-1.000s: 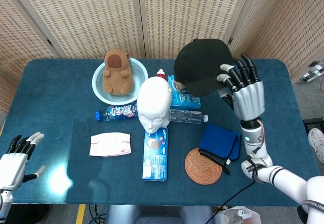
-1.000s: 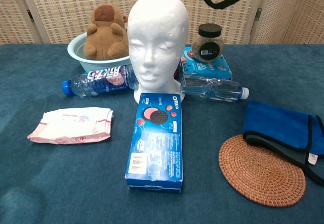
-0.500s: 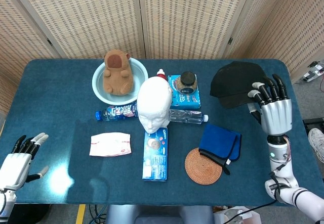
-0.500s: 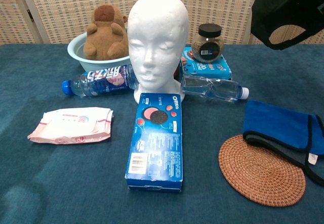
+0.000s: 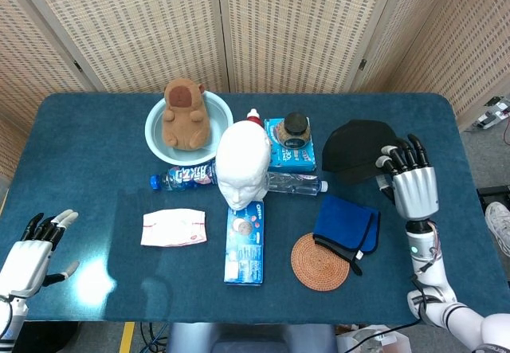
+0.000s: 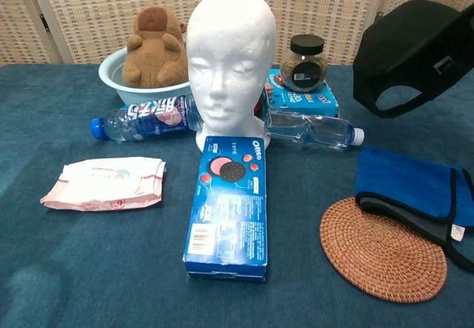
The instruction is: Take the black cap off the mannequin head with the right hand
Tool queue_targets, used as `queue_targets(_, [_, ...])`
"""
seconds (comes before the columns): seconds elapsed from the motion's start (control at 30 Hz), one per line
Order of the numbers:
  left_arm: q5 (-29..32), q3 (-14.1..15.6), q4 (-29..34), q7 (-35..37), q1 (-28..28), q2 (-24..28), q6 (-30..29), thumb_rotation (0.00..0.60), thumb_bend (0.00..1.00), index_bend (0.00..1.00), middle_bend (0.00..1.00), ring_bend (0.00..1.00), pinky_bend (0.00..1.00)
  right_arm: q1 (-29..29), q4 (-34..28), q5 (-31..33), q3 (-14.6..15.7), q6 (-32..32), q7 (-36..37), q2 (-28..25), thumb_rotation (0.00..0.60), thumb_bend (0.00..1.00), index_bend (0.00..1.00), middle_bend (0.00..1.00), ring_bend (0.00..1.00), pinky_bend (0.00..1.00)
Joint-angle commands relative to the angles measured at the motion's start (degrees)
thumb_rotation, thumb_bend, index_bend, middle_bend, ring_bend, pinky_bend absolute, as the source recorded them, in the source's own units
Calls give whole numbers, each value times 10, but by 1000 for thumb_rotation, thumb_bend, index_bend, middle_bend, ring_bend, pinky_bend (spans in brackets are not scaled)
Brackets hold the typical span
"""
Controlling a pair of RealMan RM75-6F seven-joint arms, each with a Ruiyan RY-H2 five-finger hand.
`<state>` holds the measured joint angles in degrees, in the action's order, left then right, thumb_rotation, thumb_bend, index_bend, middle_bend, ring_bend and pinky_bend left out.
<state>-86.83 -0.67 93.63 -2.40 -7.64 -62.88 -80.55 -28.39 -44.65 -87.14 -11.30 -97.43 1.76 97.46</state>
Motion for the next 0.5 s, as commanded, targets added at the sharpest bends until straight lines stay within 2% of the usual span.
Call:
queue_targets(0.03, [2,0,0,0,0,0,1,600,190,132,115,120,0,-7,46,3,0,15,23,35,600,449,786,425,243,195])
queue_targets(0.3, [6,1,-3,1,-1,0,6,600,192,131,115,120,0,-5,118,-1,22,49,55,88,600,449,786,425,243,195])
queue_targets(0.5, [7,2,-6,3,-2,-1,7,600,192,132,116,119,0,6,132,-4,38,70,53,99,600,449,769,402,243,180])
